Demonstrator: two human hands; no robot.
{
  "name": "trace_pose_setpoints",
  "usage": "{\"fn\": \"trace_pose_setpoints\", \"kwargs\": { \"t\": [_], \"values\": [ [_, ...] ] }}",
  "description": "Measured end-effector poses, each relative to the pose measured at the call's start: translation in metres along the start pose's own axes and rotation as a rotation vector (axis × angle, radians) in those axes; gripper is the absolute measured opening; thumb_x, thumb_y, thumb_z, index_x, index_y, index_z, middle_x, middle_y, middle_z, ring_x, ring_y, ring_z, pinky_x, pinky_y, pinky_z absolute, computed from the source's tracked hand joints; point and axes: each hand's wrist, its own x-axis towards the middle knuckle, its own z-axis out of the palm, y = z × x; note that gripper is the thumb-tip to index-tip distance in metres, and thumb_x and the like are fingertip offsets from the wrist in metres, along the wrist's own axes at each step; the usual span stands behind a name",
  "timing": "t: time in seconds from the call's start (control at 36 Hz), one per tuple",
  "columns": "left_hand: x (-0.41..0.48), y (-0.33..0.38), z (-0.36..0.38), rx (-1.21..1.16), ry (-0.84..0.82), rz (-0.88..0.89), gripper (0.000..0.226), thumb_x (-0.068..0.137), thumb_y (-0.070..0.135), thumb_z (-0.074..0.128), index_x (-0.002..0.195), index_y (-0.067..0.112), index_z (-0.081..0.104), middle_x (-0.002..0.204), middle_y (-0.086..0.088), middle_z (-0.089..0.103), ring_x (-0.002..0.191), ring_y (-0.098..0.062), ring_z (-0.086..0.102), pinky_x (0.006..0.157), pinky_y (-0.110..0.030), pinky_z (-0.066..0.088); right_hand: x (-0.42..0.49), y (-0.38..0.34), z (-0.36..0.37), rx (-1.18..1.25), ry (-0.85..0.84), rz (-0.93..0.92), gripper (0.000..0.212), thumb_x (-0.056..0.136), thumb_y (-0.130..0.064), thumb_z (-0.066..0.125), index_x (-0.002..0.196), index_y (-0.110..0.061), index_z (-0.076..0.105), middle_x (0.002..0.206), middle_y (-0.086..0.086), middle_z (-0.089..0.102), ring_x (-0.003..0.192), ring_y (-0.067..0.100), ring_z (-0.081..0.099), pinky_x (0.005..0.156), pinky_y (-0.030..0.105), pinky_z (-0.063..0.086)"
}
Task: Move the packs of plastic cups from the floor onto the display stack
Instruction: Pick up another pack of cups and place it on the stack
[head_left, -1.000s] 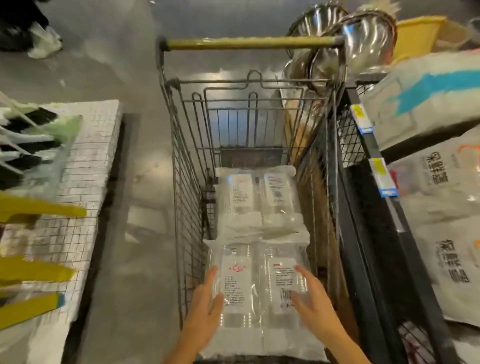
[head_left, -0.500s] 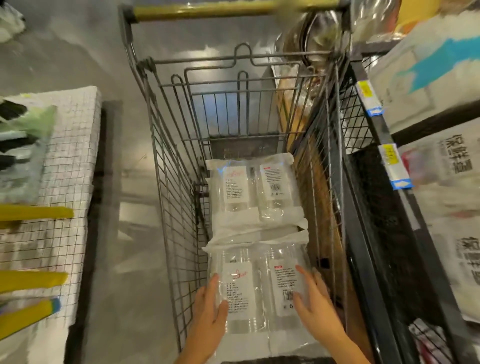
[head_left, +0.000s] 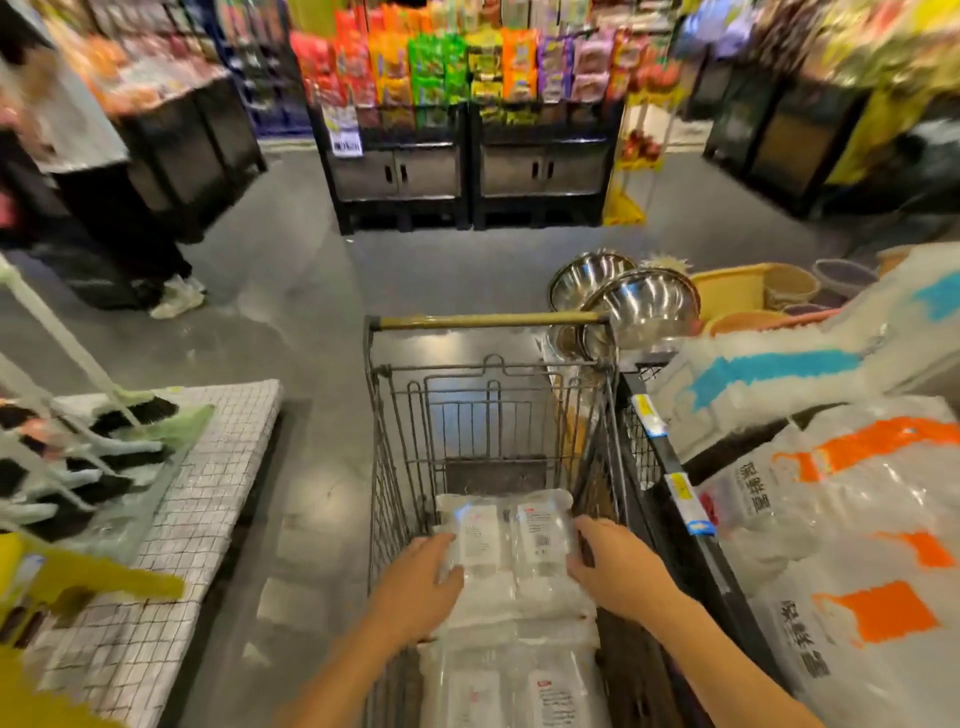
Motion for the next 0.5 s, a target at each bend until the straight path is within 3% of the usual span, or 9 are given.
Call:
{"fn": "trace_pose_setpoints", "kwargs": {
  "t": [0.08,0.17,0.22,0.28,0.36,0.42,0.5],
  "values": [
    [-0.016,0.035,-0.046,0.094,0.082,0.037,0.044,0.091,0.049,0.047,0.127,0.026,0.058,0.112,0.005,0.064,0.099,-0.016,0.060,0.086,-0.032,0.052,-0.005,-0.020,-0.056,-0.055,-0.007,-0.088,0.031,0.094,-0.043,0.052,0.117,-0.022,0.056,0.110,0.000,0.061,0.095,0.019,0.057,0.076,0.028,0.043],
    [-0.042,0.069,-0.085,0.162,0.123,0.056,0.045,0.096,0.048,0.045,0.132,0.023,0.054,0.128,0.001,0.061,0.112,-0.017,0.059,0.092,-0.030,0.048,-0.015,-0.039,-0.103,-0.091,-0.011,-0.161,0.024,0.094,-0.042,0.053,0.109,-0.022,0.054,0.103,0.000,0.060,0.092,0.020,0.057,0.074,0.032,0.048],
    [-0.063,0.090,-0.106,0.151,0.157,0.054,0.041,0.098,0.044,0.046,0.132,0.022,0.053,0.129,0.000,0.059,0.115,-0.018,0.058,0.089,-0.030,0.045,-0.023,-0.048,-0.127,-0.107,0.022,-0.200,0.029,0.094,-0.043,0.052,0.113,-0.021,0.055,0.105,-0.002,0.062,0.098,0.023,0.060,0.075,0.032,0.051],
    [-0.082,0.104,-0.122,0.146,0.215,0.052,0.032,0.099,0.044,0.047,0.124,0.025,0.054,0.125,0.003,0.057,0.117,-0.019,0.056,0.086,-0.026,0.044,-0.036,-0.059,-0.147,-0.107,0.070,-0.234,0.039,0.094,-0.042,0.050,0.127,-0.021,0.056,0.121,0.000,0.062,0.107,0.023,0.060,0.086,0.037,0.053],
    [-0.115,0.116,-0.135,0.136,0.315,0.027,0.047,0.099,0.047,0.047,0.139,0.023,0.052,0.140,0.000,0.055,0.124,-0.017,0.053,0.096,-0.028,0.041,-0.059,-0.077,-0.168,-0.127,0.114,-0.304,0.044,0.096,-0.039,0.050,0.135,-0.020,0.053,0.130,0.003,0.061,0.109,0.024,0.061,0.090,0.037,0.052],
    [-0.138,0.120,-0.139,0.145,0.376,0.006,0.047,0.100,0.043,0.048,0.139,0.018,0.051,0.141,-0.001,0.054,0.125,-0.018,0.052,0.094,-0.026,0.038,-0.071,-0.088,-0.174,-0.132,0.134,-0.352,0.044,0.095,-0.041,0.050,0.135,-0.021,0.053,0.125,0.004,0.064,0.102,0.023,0.064,0.087,0.039,0.055],
    [-0.172,0.111,-0.140,0.164,0.431,-0.055,0.047,0.099,0.048,0.046,0.140,0.024,0.050,0.141,0.003,0.053,0.125,-0.016,0.052,0.102,-0.029,0.040,-0.084,-0.107,-0.172,-0.138,0.135,-0.427,0.044,0.094,-0.043,0.051,0.134,-0.023,0.053,0.127,0.002,0.064,0.107,0.021,0.063,0.093,0.040,0.053]
  ]
}}
